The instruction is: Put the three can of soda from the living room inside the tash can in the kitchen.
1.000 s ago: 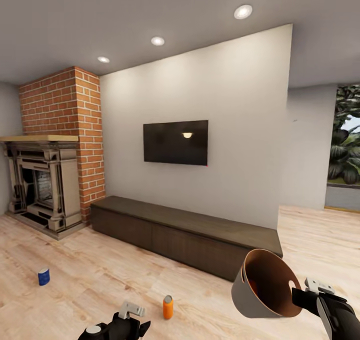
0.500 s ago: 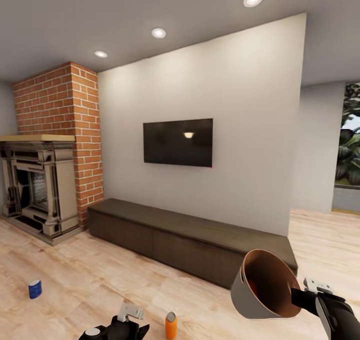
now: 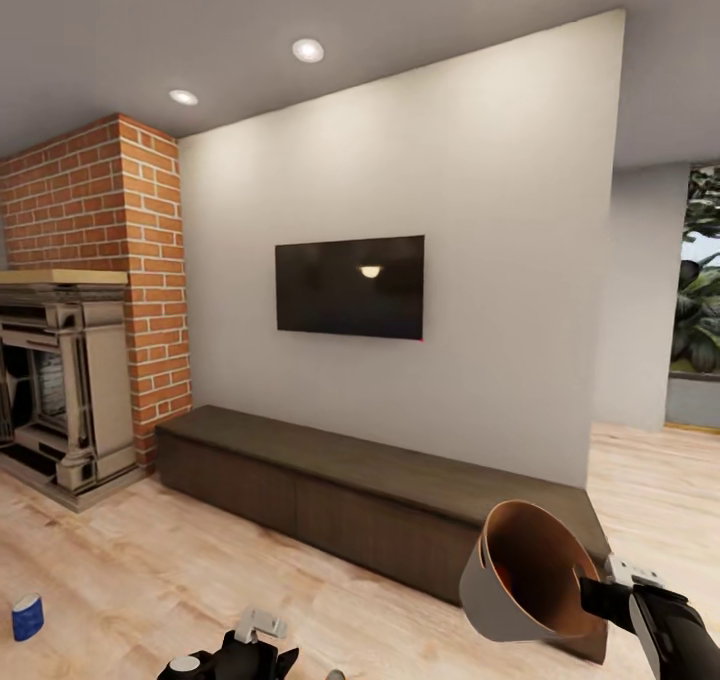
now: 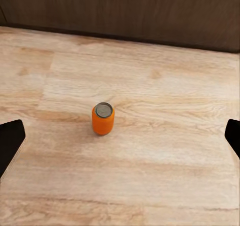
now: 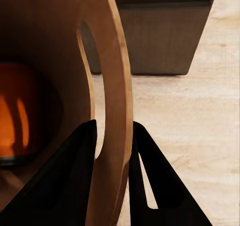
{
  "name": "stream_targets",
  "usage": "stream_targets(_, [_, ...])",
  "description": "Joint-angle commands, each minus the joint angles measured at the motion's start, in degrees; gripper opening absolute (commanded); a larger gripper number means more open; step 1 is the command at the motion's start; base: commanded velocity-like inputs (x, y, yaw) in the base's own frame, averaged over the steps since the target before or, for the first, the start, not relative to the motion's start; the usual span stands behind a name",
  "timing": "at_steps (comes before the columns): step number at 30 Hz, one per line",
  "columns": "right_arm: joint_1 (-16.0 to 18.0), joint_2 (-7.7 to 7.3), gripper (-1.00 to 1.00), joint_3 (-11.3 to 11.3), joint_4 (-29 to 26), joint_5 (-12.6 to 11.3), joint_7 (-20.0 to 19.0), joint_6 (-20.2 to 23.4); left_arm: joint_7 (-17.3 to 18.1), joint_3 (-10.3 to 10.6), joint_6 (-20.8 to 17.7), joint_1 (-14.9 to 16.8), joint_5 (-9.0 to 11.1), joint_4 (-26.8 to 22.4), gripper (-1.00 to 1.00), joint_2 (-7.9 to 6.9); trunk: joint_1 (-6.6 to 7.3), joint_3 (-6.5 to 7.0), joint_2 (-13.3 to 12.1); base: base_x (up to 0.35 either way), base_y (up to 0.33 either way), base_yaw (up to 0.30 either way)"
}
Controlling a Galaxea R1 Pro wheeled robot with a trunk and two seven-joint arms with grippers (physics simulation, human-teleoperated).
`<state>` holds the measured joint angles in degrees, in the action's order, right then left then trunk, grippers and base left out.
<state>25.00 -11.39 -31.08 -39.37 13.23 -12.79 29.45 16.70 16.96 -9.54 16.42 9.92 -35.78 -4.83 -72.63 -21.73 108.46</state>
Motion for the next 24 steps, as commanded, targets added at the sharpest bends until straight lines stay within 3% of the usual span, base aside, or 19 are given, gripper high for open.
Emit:
stream_targets(1, [0.0,0.01,-1.0,-0.1,-0.1,-0.8,-0.4,0.1,0.0,0.0,0.0,0.0,0.0,0.0,1.0,0.0,0.0,0.0,0.0,0.323,0.001,-0.013])
stream_targets(11, [0.1,-0.02,-1.0,0.0,-0.1,-1.0,-0.4,3.1,0.0,0.0,0.1,0.0,0.1,0.0,1.0,0.0,0.0,-0.44,0.0,0.283,-0.004,0.024])
stream_targets(19, [0.2,-0.64,-1.0,-0.1,3.9,-0.7,0.0,5.4,0.0,0.0,0.1,-0.1,0.1,0.0,1.0,0.0,0.0,-0.94,0.0,0.022,-0.001,0.088])
stream_targets(21, [0.4,-0.9,-1.0,-0.1,6.5,-0.6,3.1,6.4,0.0,0.0,0.1,0.0,0.1,0.0,1.0,0.0,0.0,-1.06,0.0,0.002,0.0,0.094])
stream_targets(24, [0.3,-1.53,-1.0,-0.2,9.3,-0.5,4.4,6.2,0.0,0.0,0.1,-0.1,0.1,0.0,1.0,-0.01,0.0,-1.25,0.0,0.001,0.0,0.095])
